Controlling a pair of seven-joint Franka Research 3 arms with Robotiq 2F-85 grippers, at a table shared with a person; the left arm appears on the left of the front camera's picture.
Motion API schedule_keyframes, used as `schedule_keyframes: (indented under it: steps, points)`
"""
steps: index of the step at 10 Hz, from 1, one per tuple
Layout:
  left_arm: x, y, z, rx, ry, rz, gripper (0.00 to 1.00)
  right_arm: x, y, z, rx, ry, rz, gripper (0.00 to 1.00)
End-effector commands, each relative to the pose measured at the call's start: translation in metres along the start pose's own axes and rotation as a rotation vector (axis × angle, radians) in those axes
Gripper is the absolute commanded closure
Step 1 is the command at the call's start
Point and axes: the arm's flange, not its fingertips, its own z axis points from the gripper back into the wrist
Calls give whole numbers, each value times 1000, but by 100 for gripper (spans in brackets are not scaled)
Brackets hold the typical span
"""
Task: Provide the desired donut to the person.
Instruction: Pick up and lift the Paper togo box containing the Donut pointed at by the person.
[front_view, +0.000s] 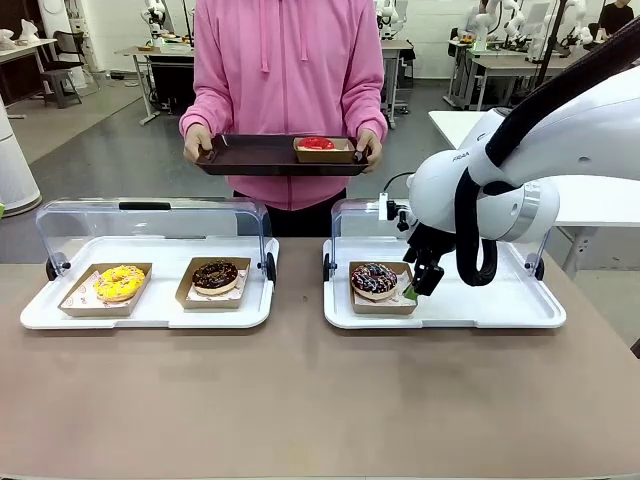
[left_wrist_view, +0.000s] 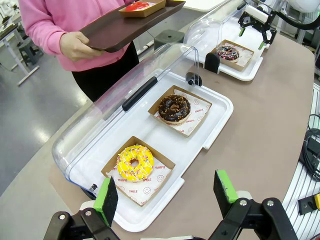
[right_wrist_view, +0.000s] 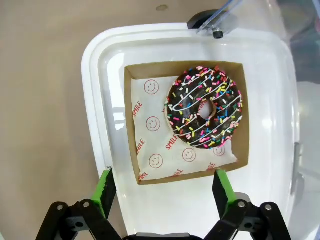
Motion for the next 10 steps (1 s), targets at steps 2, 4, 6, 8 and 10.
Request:
schedule_keyframes:
  steps: [2,4,6,8,10]
  points:
    - [0,1,0,-5,-11,7,0,0,0,0,0,0,0,0]
    - [0,1,0,-5,-11,7,0,-2,5,-18,10,38,47,0]
    - [0,1,0,-5,-11,7,0,0,5,-27,12,74,81,0]
    - [0,1,0,-5,-11,7,0,0,1,-34,-4,74,116,0]
    - [0,1,0,-5,-11,7,0,0,2,-38,6,60,121,0]
